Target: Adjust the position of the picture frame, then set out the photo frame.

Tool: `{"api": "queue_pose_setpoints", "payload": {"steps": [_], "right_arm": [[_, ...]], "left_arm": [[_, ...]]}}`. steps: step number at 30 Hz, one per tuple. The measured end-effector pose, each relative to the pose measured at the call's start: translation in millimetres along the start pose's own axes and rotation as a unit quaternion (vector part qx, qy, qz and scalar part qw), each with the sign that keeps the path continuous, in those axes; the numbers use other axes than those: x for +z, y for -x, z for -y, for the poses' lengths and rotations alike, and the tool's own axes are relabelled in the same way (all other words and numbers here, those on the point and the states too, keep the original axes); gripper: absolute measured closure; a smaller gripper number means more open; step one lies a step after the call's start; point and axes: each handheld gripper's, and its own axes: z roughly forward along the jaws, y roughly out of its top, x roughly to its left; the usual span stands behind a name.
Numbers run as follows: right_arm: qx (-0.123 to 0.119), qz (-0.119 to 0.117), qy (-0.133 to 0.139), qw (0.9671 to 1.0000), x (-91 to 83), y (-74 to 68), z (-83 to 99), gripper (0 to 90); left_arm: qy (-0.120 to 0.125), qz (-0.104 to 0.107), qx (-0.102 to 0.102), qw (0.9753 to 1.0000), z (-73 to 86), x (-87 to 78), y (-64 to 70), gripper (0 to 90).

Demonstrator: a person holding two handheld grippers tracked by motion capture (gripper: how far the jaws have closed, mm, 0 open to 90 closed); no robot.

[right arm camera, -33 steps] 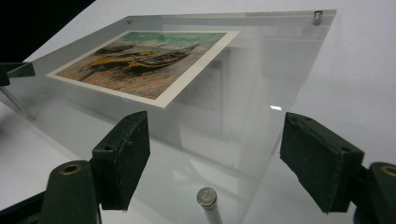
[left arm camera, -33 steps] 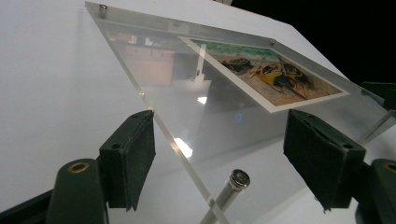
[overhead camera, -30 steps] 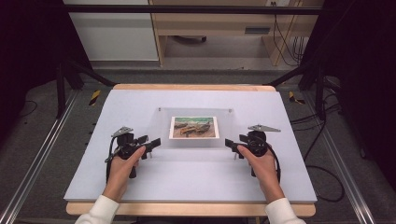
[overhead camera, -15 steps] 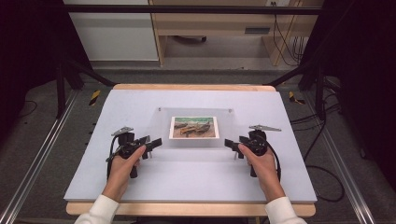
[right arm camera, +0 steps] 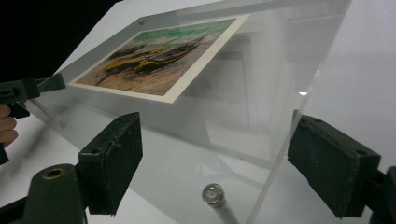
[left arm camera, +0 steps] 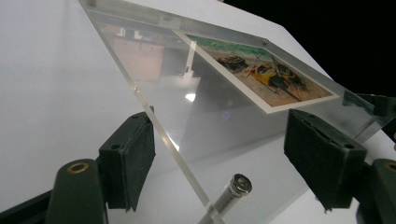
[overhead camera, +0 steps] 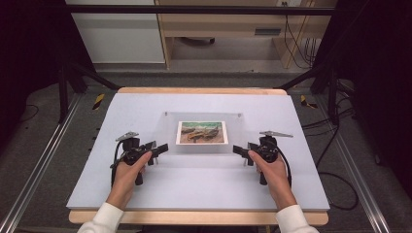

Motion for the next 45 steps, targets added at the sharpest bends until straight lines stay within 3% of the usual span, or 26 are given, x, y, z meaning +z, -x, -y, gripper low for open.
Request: {"api": "queue_pose_setpoints", "payload": {"steps": [31,33,45], "right_arm": [[0.001,0.005,-0.005,1.0,-1.6,-1.6,-0.5,22.4],[-0.001,0.004,-0.004,1.0,-1.5,-1.3,-0.4,22.5],[-0.019,0.011,-0.004,0.9997,-6.4,-5.6,0.2,24.7]], "left_arm": [[-0.005,-0.011,-0.007,0.9999,-1.3,-3.3,1.0,30.2],[-0.004,-0.011,-0.014,0.9998,-1.3,-3.9,1.1,31.8],[-0.008,-0.023,0.003,0.9997,-1.4,-9.5,7.2,33.7]]}}
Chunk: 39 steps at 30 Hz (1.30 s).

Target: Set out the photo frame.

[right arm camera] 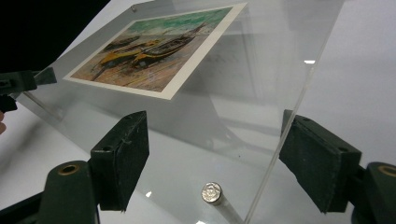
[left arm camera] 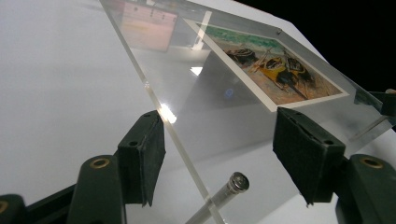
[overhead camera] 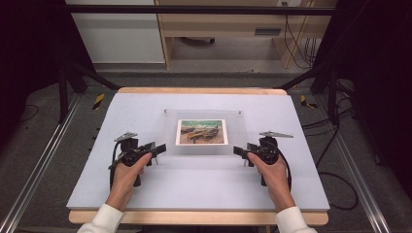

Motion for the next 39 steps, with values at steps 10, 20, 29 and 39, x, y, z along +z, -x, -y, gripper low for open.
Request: {"api": "queue_pose_setpoints", "payload": {"steps": [10,20,29,39], "right_arm": [[-0.022,0.008,-0.001,0.9997,-6.1,-5.5,1.8,26.6],[-0.055,0.024,0.004,0.9982,-16.0,-14.1,7.6,30.8],[-0.075,0.036,0.007,0.9965,-25.4,-21.4,15.0,35.7],[-0.093,0.048,0.01,0.9944,-31.0,-26.2,20.5,39.5]], "left_arm": [[0.001,-0.003,0.016,0.9999,2.6,-8.3,4.4,37.6],[0.003,-0.016,0.039,0.9991,8.0,-18.8,13.7,42.0],[-0.001,-0.028,0.056,0.998,12.1,-26.9,20.8,45.8],[0.005,-0.036,0.065,0.9972,18.3,-33.1,25.3,48.7]]}}
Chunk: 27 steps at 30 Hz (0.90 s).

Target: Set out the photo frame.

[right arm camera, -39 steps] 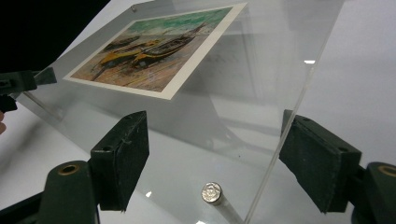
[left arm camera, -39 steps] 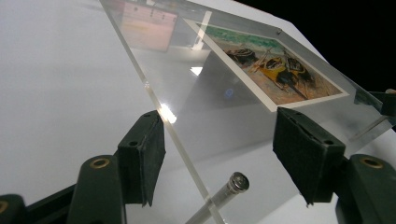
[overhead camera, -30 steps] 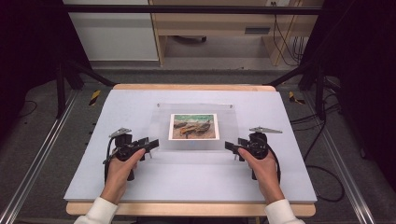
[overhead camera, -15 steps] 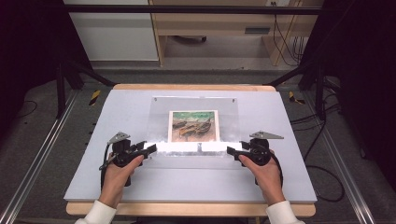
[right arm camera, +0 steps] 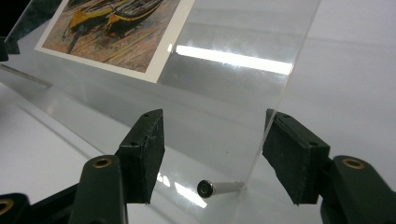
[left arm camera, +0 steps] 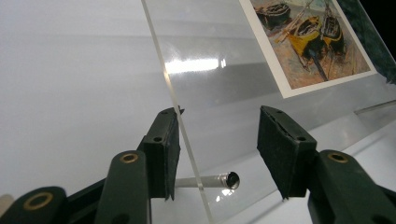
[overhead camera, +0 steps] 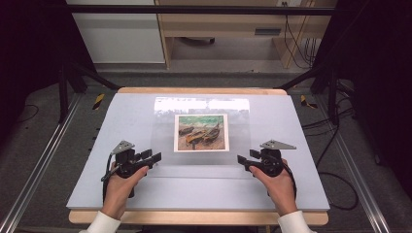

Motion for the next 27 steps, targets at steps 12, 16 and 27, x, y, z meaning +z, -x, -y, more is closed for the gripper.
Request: {"api": "queue_pose_setpoints", "payload": {"steps": [12,16,27], "right_arm": [[-0.005,0.013,0.006,0.9999,-8.7,-6.4,8.8,46.0],[-0.009,0.018,0.007,0.9998,-11.4,-9.1,11.5,47.8],[-0.014,0.026,0.009,0.9995,-14.4,-11.9,15.5,50.3]], "left_arm": [[0.0,-0.008,0.007,0.9999,5.5,-7.6,4.8,53.5],[-0.002,-0.012,0.011,0.9999,7.0,-10.0,7.0,54.9],[-0.005,-0.019,0.018,0.9996,9.2,-12.9,10.0,56.5]]}}
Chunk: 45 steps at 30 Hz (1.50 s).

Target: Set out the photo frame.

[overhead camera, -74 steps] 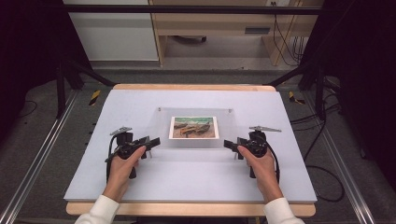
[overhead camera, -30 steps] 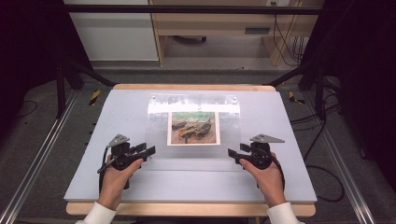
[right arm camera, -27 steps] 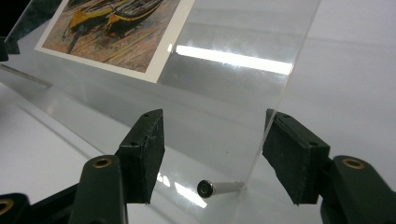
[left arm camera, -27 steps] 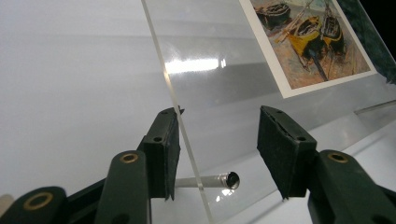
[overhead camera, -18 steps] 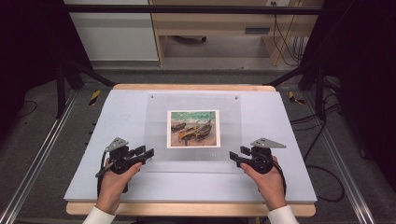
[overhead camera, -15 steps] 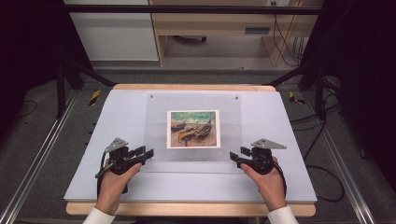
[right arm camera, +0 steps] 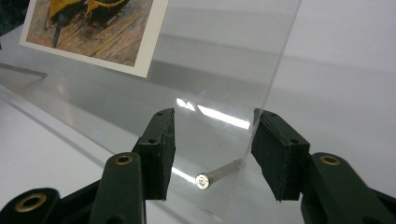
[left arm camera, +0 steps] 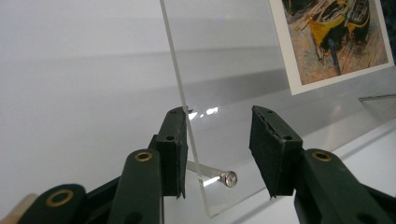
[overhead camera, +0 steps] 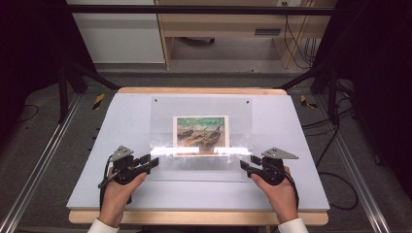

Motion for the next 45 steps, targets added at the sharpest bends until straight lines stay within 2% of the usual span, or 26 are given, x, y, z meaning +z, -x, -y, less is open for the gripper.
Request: {"api": "queue_pose_setpoints", "payload": {"steps": [8,13,16,25,28,30,31,32,33,35,45], "right_arm": [[-0.006,0.006,-0.002,1.0,-3.1,-2.7,3.0,52.3],[-0.007,0.007,-0.002,1.0,-4.5,-3.4,4.7,53.7],[-0.015,0.007,-0.005,0.9999,-5.5,-3.7,4.9,54.7],[-0.013,0.007,-0.004,0.9999,-6.2,-3.9,5.8,55.4],[-0.006,0.005,-0.003,1.0,-6.2,-2.7,6.1,56.3],[-0.001,0.003,0.0,1.0,-6.1,-2.1,6.1,56.3],[-0.002,0.002,0.0,1.0,-6.0,-2.0,6.1,56.5],[0.008,0.0,0.003,1.0,-6.1,-1.9,7.1,56.9],[0.003,0.002,0.002,1.0,-6.2,-1.8,6.9,56.8],[0.0,0.003,0.001,1.0,-6.3,-2.2,6.4,56.9],[-0.01,0.01,0.0,0.9999,-8.0,-4.7,9.0,57.7]], "left_arm": [[-0.003,-0.006,0.004,1.0,2.2,-2.7,2.6,58.1],[0.002,-0.005,-0.002,1.0,5.4,-4.3,2.7,59.8],[0.0,-0.009,0.001,1.0,6.1,-5.3,4.2,60.4],[0.0,-0.004,-0.002,1.0,6.5,-6.0,2.4,61.5],[0.005,-0.001,-0.012,0.9999,7.6,-5.8,1.9,61.8],[0.004,0.001,-0.01,0.9999,7.4,-5.9,1.4,61.8],[0.007,0.003,-0.017,0.9998,8.0,-6.0,0.6,62.1],[0.01,0.004,-0.024,0.9997,8.7,-5.9,0.5,62.9],[0.011,0.003,-0.024,0.9996,9.0,-5.8,0.8,62.8],[0.004,0.003,-0.014,0.9999,7.6,-6.4,0.4,62.8],[0.003,0.007,-0.013,0.9999,8.7,-7.8,-0.2,64.5]]}}
